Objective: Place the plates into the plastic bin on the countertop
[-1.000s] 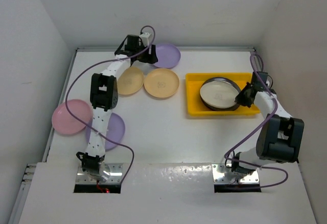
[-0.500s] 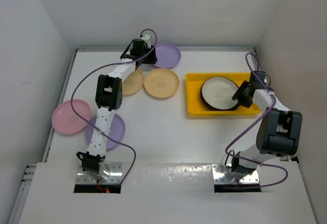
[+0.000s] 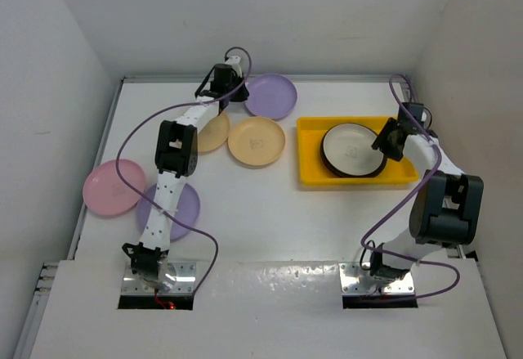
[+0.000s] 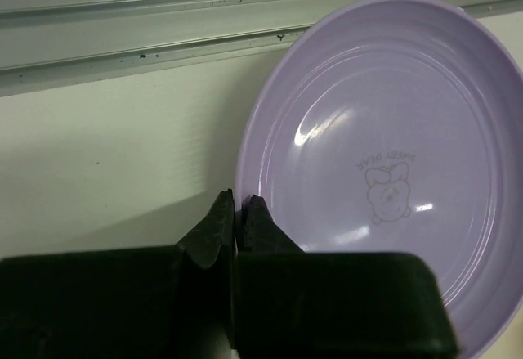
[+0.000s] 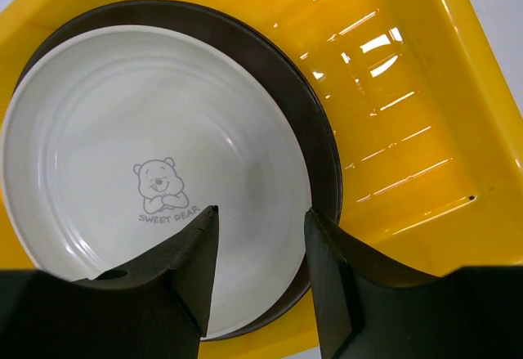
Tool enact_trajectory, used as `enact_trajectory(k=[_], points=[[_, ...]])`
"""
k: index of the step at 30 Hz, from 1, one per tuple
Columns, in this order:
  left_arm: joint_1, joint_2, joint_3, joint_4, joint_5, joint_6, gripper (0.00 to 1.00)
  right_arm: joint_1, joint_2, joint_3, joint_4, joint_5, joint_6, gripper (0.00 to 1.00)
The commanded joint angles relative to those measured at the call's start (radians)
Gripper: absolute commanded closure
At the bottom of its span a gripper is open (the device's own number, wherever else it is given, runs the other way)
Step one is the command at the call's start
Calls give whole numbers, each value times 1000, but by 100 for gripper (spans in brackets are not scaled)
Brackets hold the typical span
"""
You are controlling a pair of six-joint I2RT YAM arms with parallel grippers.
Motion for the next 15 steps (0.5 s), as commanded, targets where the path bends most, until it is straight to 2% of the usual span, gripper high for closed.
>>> enact_trajectory(k=[1,8,11,12,15], points=[[8,8,21,2,-3,-8,100,9,-14,44,-2,17,-15,54],[38,-70,76,23,69,-56,100,11,-49,27,13,21,16,54],[47,-165,76,23,107,-56,100,-6,-77,20,7,46,76,56],[48,-188,76,23,135,-56,100,-18,-80,15,3,43,156,56],[58,-267,76,2,222,-124,100,-60,-129,-15,-5,49,228,57]])
